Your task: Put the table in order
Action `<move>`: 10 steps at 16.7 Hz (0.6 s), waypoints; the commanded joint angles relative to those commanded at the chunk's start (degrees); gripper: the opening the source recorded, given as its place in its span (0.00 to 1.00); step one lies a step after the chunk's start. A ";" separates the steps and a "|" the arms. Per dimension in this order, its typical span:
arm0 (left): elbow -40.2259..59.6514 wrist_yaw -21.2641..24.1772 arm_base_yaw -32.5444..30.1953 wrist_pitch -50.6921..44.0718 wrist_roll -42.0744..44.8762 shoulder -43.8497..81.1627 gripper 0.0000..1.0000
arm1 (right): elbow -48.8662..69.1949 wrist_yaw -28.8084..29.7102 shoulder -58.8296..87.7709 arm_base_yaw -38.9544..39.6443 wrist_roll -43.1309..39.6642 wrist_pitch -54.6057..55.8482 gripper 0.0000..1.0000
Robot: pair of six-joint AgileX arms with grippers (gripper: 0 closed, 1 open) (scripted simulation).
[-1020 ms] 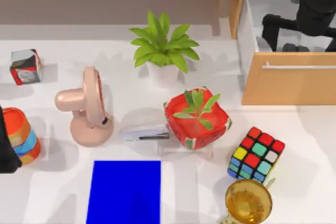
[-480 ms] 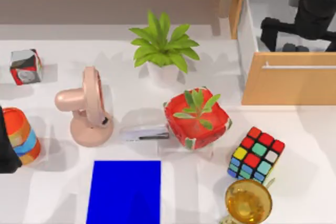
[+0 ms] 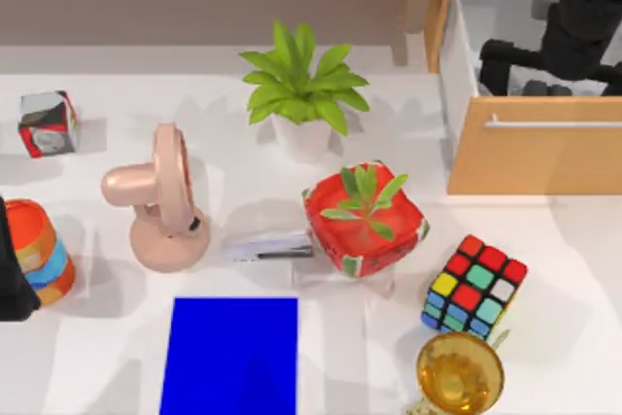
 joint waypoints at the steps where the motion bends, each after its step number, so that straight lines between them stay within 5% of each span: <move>1: 0.00 0.00 0.00 0.00 0.00 0.00 1.00 | -0.09 -0.02 0.19 0.00 0.00 0.11 1.00; 4: 0.00 0.00 0.00 0.00 0.00 0.00 1.00 | -0.09 -0.02 0.19 0.00 0.00 0.11 1.00; 10: 0.00 0.00 0.00 0.00 0.00 0.00 1.00 | -0.09 -0.02 0.19 0.00 0.00 0.11 0.55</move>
